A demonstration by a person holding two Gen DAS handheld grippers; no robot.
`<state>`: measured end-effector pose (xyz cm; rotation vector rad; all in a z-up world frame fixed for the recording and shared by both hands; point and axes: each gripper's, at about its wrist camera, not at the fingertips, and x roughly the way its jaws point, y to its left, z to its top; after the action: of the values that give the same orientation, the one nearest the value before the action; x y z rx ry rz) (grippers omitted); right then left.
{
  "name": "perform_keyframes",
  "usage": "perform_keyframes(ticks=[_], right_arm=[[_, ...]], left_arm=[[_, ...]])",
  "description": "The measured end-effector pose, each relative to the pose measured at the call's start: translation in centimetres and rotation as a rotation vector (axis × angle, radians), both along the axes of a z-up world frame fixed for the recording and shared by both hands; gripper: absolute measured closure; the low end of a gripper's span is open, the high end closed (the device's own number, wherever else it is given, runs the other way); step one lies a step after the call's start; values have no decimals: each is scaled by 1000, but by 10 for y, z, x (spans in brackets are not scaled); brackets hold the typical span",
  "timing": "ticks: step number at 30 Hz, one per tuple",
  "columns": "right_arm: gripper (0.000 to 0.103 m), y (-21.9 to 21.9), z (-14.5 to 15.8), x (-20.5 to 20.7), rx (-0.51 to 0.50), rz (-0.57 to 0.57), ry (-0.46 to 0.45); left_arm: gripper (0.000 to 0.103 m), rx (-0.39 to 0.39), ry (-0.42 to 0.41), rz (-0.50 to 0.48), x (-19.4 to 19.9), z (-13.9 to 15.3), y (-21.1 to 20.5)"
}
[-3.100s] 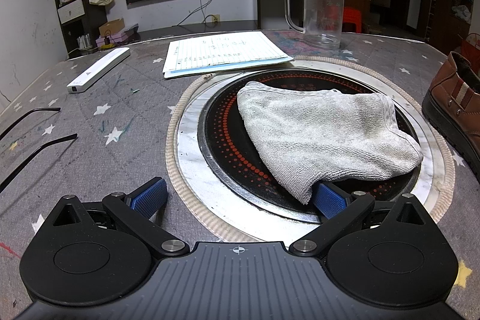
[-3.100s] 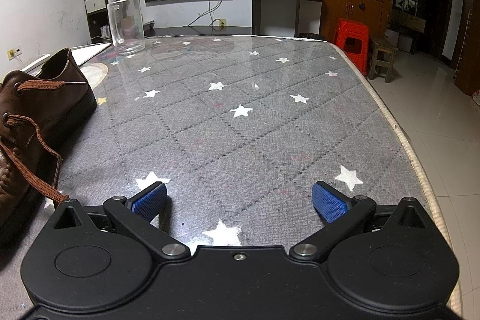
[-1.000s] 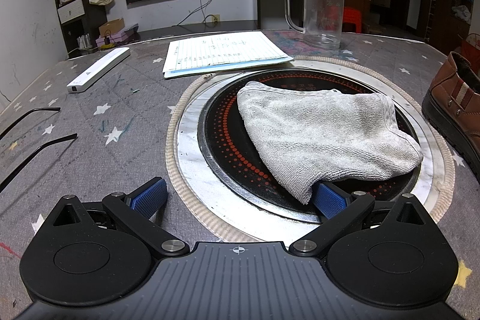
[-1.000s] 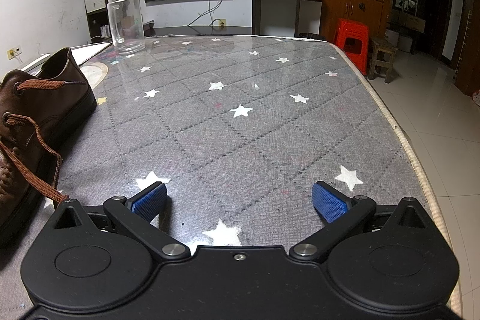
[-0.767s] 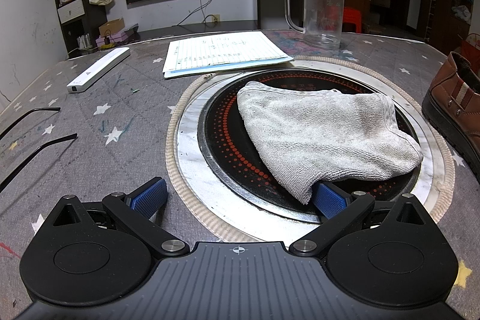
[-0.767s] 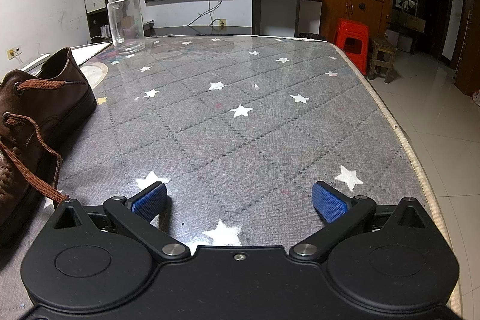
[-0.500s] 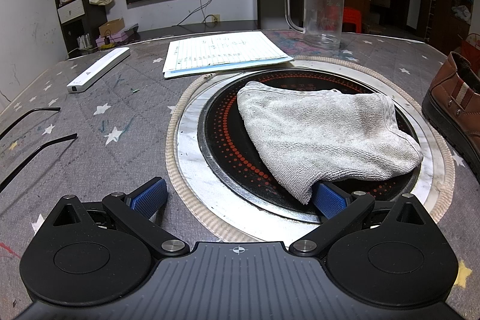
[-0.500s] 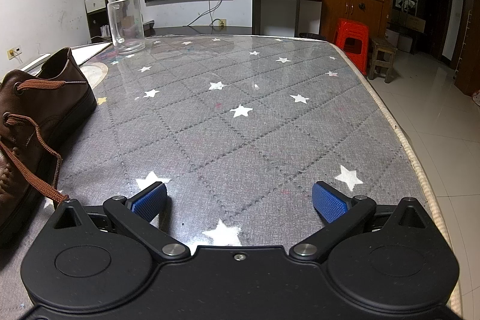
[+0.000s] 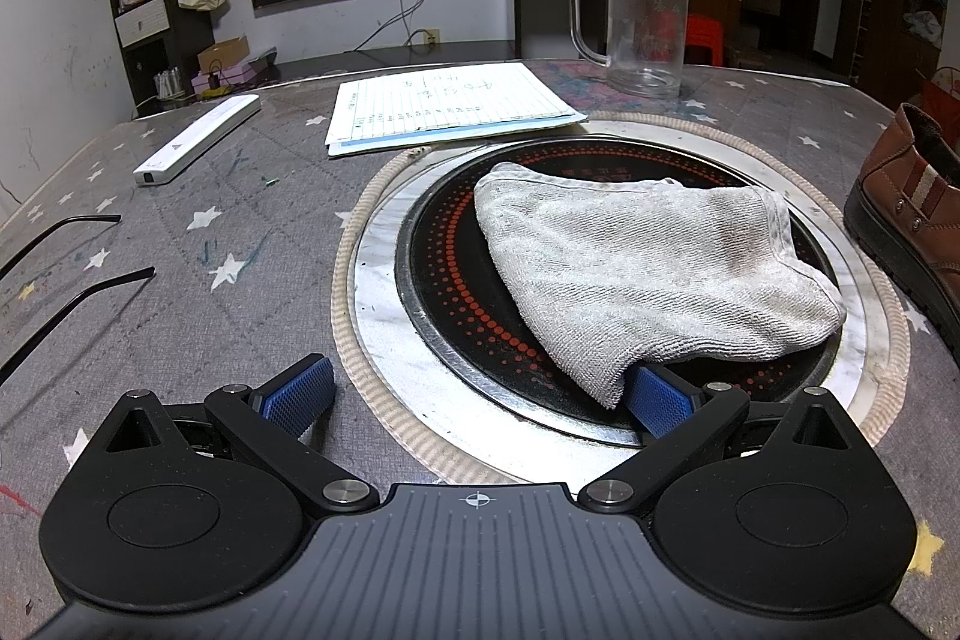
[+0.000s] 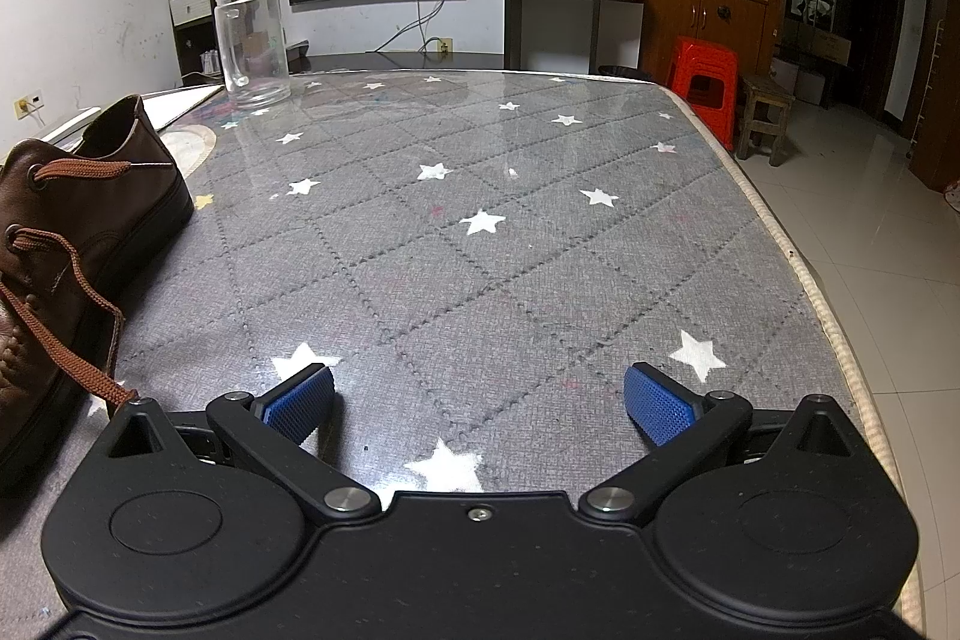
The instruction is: Lace up shoes with both hands
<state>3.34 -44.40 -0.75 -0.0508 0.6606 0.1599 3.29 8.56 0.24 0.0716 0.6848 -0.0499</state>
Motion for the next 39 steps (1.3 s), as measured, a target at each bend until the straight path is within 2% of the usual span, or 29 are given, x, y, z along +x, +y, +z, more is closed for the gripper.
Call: perform_keyframes(ticks=[39], right_arm=[[0, 0, 0, 0, 0, 0, 0]], left_arm=[[0, 0, 0, 0, -1, 0, -1]])
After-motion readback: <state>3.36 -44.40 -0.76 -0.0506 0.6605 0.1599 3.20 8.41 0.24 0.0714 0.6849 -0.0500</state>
